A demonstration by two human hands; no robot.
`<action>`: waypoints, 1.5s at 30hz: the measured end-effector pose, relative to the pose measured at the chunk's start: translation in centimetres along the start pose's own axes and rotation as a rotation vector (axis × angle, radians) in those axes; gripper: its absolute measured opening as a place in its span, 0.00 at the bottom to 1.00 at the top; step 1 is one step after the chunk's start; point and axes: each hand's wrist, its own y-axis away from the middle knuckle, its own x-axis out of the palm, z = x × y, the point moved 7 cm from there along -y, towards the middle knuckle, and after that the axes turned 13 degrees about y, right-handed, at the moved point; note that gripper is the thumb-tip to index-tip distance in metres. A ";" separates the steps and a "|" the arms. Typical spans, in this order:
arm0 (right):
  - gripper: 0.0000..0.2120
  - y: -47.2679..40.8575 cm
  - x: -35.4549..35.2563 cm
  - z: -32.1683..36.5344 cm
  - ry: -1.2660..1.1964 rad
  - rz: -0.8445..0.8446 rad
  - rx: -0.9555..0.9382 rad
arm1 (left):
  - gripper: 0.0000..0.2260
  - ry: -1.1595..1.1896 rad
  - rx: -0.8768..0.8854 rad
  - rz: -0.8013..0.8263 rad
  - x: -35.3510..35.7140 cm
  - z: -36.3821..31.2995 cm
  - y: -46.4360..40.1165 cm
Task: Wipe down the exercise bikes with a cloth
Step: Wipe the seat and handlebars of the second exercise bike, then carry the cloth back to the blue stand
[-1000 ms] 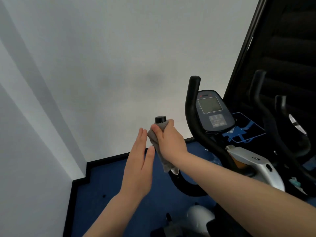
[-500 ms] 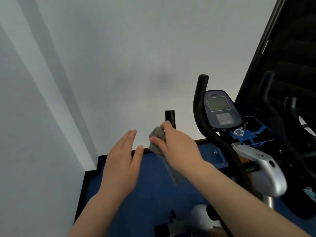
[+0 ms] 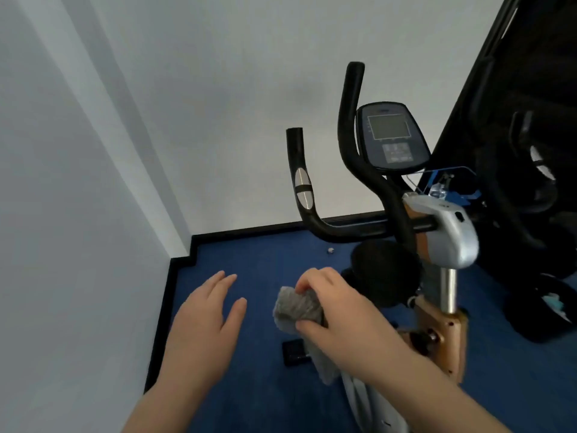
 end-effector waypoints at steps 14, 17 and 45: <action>0.14 17.0 1.6 -1.0 0.043 -0.201 0.714 | 0.21 -0.050 0.406 0.507 3.6 -2.8 5.5; 0.14 22.9 2.4 0.4 0.051 -0.241 0.898 | 0.20 -0.059 0.477 0.662 6.0 -3.1 8.8; 0.14 83.7 5.4 14.0 0.062 -0.288 1.637 | 0.16 0.093 0.736 1.219 19.6 -14.0 63.6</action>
